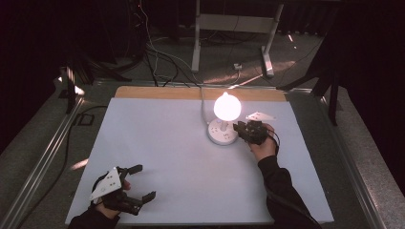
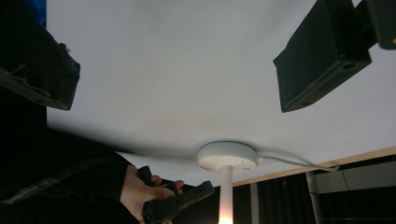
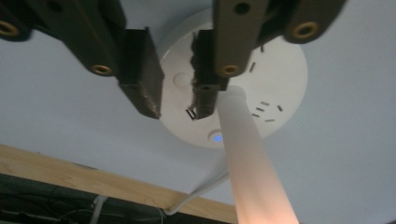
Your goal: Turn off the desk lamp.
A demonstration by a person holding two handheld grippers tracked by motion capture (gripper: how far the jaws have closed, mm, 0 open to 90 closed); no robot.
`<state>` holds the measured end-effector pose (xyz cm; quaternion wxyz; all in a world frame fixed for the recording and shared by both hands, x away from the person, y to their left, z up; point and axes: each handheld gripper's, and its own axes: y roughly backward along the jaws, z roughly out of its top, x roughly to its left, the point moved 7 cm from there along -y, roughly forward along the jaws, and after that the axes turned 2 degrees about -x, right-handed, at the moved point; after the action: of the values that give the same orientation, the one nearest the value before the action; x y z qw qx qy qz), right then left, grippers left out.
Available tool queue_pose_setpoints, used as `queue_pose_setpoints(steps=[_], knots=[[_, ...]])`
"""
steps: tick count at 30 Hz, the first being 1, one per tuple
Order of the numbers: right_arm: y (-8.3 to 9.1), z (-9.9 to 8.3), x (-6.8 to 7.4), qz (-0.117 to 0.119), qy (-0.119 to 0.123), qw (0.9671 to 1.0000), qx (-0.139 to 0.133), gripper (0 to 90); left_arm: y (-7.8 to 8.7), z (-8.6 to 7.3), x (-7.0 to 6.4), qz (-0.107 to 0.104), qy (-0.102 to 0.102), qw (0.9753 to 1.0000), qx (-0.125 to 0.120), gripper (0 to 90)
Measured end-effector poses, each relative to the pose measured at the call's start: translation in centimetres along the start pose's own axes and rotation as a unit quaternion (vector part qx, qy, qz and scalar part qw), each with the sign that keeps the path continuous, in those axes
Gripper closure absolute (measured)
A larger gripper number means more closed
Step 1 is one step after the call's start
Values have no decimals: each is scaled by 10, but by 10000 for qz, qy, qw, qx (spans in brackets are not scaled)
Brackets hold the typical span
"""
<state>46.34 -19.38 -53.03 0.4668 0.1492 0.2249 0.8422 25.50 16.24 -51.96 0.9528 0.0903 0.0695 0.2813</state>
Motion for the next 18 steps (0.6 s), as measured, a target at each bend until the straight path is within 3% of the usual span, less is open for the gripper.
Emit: queue_pose_setpoints(steps=[4,18], knots=[[-2,-1,-2,-128,38,9999,20,889,0,0,0,-6,-1,10000,4,4],[-12,-4,-1,-190,20,9998,66,900,0,0,-1,-14,-4,10000,11,5]])
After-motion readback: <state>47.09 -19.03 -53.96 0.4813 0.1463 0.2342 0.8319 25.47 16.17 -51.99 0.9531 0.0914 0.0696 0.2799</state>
